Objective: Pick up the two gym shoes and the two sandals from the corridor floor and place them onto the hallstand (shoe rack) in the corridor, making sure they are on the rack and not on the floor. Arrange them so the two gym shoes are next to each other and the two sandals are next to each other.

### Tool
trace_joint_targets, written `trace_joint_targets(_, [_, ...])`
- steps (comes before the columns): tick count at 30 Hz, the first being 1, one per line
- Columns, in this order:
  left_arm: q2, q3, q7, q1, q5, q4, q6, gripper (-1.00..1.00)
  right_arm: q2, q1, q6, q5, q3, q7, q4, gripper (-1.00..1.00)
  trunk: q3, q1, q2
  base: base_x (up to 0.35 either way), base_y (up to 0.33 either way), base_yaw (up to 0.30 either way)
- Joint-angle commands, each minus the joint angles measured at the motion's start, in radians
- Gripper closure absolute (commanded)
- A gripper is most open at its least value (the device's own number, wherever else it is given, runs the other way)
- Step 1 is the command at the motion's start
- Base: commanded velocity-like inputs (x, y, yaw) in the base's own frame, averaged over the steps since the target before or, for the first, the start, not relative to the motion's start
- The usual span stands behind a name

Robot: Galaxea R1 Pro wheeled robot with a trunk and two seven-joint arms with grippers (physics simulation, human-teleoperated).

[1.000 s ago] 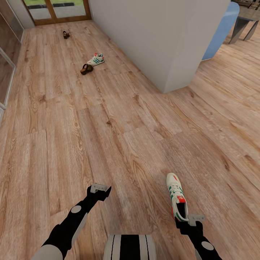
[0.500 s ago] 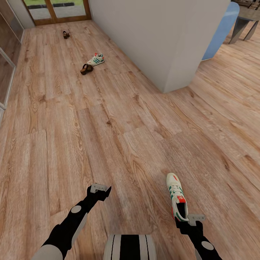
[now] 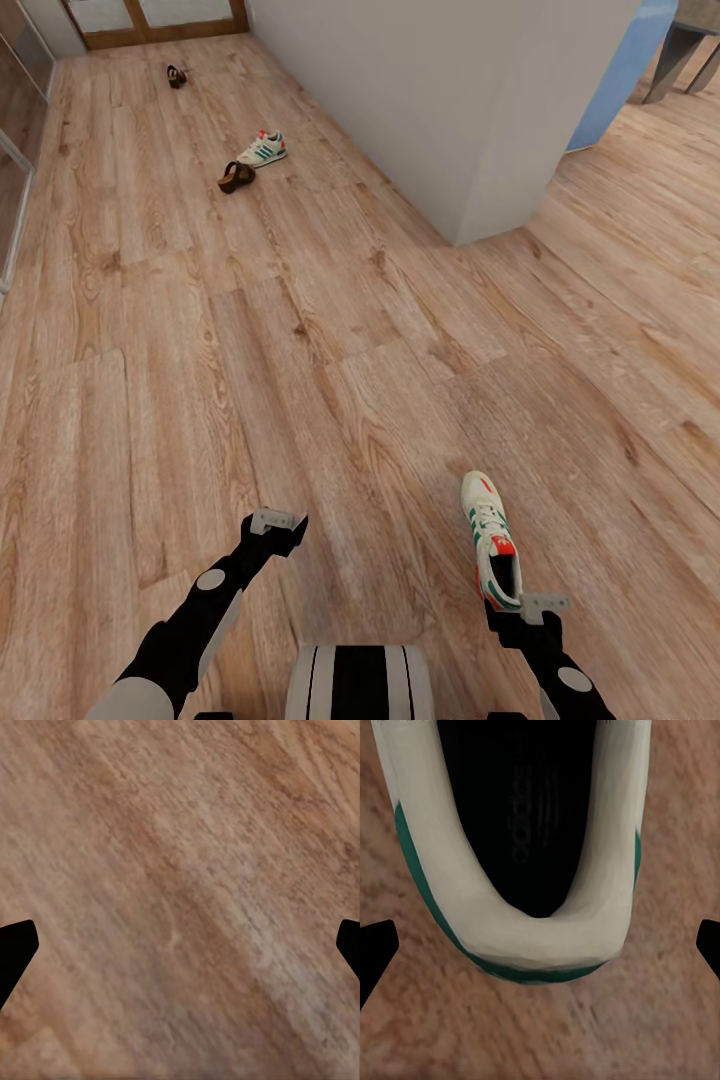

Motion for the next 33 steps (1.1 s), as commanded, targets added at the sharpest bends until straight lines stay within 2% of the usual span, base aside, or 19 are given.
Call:
trace_joint_targets(1, [0.000, 0.000, -0.003, 0.000, 0.000, 0.001, -0.003, -1.00, 0.000, 0.000, -0.003, 0.000, -0.001, 0.000, 0.000, -1.00, 0.000, 0.000, 0.000, 0.000, 0.000, 0.000])
trace_joint_targets(33, [0.000, 0.001, -0.003, 0.000, -0.001, 0.002, -0.002, -1.00, 0.000, 0.000, -0.002, 0.000, -0.002, 0.000, 0.000, -1.00, 0.000, 0.000, 0.000, 0.031, 0.000, 0.000])
